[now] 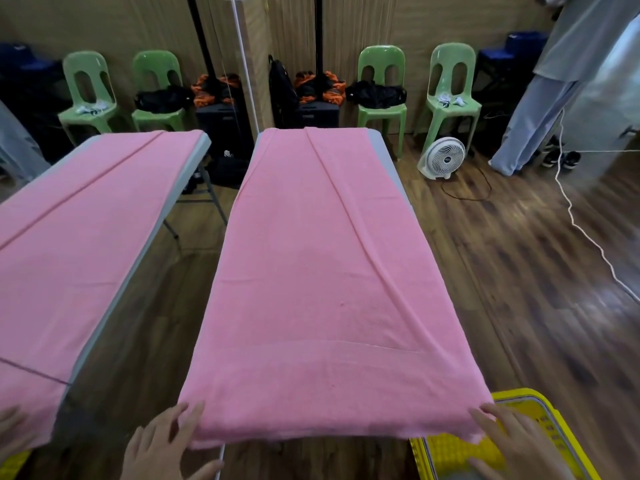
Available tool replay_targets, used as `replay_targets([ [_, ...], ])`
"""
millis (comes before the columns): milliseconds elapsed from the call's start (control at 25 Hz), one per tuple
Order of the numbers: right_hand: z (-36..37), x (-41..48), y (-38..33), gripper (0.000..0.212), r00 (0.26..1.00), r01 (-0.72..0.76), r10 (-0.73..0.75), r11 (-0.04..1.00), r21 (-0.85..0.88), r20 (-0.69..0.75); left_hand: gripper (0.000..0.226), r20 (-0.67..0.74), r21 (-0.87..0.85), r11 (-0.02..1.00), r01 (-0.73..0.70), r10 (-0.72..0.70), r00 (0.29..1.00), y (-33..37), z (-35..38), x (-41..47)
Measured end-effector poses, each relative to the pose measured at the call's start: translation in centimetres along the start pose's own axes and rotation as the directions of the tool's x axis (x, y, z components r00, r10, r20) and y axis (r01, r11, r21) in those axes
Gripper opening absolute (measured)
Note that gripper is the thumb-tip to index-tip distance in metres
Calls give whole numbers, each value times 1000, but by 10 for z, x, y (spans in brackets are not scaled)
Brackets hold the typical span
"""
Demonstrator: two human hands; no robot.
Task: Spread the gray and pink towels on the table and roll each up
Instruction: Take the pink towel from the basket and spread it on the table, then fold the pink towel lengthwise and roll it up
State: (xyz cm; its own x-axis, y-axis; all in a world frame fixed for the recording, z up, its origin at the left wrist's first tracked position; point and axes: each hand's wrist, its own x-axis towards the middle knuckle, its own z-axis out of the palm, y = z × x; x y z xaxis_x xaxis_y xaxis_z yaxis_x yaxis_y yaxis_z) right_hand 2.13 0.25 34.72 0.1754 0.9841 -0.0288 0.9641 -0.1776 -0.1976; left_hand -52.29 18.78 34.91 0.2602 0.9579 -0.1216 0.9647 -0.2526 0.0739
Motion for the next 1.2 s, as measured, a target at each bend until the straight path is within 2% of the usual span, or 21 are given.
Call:
replay_targets([
  [80, 5, 38, -55, 67, 995, 53, -52, 998, 15, -83, 73, -92, -72, 990, -119, 112, 989, 41, -8, 22],
  [120, 14, 60, -88, 67, 991, 94, -91, 995, 27, -98, 67, -87, -109, 976, -189, 180, 980, 67, -8, 39],
  [200, 41, 106, -144, 68, 986, 148, -148, 989, -4, -72, 64, -44, -109, 956, -274, 271, 962, 117, -4, 76],
  [280, 60, 144, -173, 71, 984, 179, -180, 983, -47, -7, 67, -19, -36, 954, -296, 296, 955, 141, 12, 110],
  [360, 69, 160, -159, 71, 982, 188, -189, 979, -75, -6, 72, 26, 0, 962, -273, 273, 962, 141, 27, 123],
  [440, 66, 149, -113, 72, 988, 155, -156, 986, -68, -6, 78, 28, -33, 959, -283, 284, 958, 132, 31, 123],
  [520, 57, 129, -53, 73, 997, 71, -71, 995, -63, 1, 84, 51, -85, 953, -292, 297, 954, 131, 33, 127],
  [560, 48, 119, -26, 75, 999, 7, -4, 999, -51, 51, 85, 74, -96, 954, -285, 292, 953, 133, 35, 130],
  [680, 31, 110, 16, 79, 986, -121, 115, 992, 41, 122, 81, 103, -96, 960, -262, 271, 957, 136, 36, 135],
  [800, 25, 130, 16, 74, 994, -94, 87, 988, 122, 66, 82, 90, -87, 966, -242, 250, 964, 142, 30, 135],
  [920, 6, 188, -8, 69, 1000, -18, 21, 993, 120, -16, 76, 61, -109, 954, -278, 286, 956, 151, 12, 158],
  [1040, -7, 280, -53, 67, 997, 69, -63, 990, 124, -50, 64, -100, -85, 958, -273, 264, 959, 159, -12, 237],
  [1120, -4, 343, -73, 68, 996, 94, -92, 986, 137, -17, 63, -107, -83, 971, -225, 215, 971, 160, -25, 301],
  [1200, 6, 390, -73, 75, 998, 51, -57, 983, 174, 31, 65, -65, -37, 988, -149, 147, 987, 145, -24, 350],
])
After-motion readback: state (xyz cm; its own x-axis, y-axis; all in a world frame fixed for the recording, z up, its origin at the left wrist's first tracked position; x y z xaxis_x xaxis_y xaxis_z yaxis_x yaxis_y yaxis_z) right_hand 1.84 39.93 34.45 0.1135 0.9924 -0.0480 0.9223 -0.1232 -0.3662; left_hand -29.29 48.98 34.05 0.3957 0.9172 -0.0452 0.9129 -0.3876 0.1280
